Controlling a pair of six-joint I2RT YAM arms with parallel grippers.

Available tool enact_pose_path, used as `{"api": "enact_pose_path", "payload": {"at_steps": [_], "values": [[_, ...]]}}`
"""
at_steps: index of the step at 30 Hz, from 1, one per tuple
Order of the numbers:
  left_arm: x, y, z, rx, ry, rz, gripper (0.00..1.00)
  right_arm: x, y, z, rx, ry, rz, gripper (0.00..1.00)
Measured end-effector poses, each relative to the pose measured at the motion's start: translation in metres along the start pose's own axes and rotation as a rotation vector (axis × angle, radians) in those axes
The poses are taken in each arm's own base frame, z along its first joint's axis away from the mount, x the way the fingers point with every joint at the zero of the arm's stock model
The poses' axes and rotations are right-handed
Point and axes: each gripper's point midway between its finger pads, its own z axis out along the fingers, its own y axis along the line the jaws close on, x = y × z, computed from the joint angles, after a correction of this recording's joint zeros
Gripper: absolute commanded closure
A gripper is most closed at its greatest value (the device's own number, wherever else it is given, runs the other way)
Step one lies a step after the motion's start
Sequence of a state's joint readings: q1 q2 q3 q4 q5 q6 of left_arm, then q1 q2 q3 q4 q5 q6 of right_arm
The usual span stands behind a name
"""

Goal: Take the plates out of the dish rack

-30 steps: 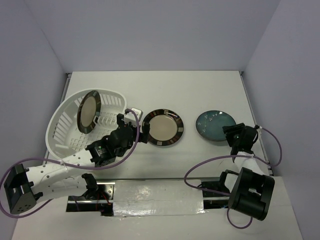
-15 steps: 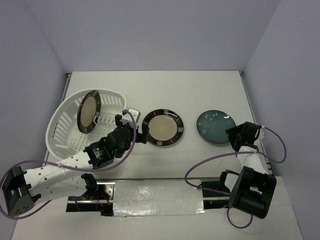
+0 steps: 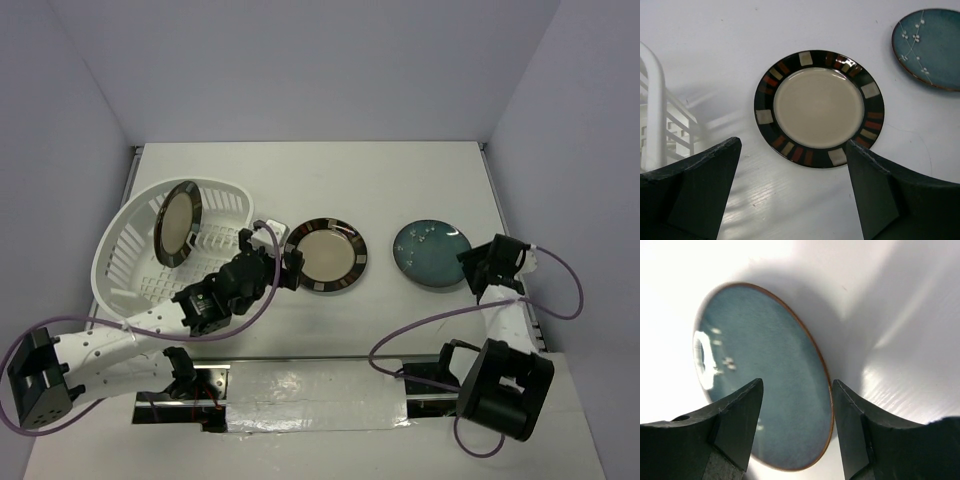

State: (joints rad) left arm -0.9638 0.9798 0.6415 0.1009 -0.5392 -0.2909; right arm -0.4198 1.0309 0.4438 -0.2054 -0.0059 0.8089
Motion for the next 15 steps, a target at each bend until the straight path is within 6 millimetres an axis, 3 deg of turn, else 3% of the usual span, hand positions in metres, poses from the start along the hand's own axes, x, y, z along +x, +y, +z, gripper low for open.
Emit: {"api": "enact_pose_path", "payload": {"at_steps": [3,6,9,12,15], "values": [[-0.004,-0.006,0.001,0.02,0.028,0.016,0.08,-0.023,0.023,-0.023,-0.063,-0.071,-0.017,0.35],[-0.039,-0.017,-0.003,0.064,-0.033,-0.015,0.17,-0.044,0.055,-0.057,-0.198,-0.155,-0.048,0.31],[-0.085,-0.017,-0.009,0.078,-0.093,-0.033,0.23,-0.042,0.084,-0.096,-0.382,-0.191,-0.105,0.22],[-0.144,0.006,-0.006,-0.006,-0.127,-0.039,0.27,-0.019,0.118,-0.14,-0.61,-0.173,-0.207,0.21],[-0.19,0.056,0.005,-0.152,-0.141,-0.061,0.31,0.007,0.141,-0.175,-0.78,-0.13,-0.313,0.21]]}}
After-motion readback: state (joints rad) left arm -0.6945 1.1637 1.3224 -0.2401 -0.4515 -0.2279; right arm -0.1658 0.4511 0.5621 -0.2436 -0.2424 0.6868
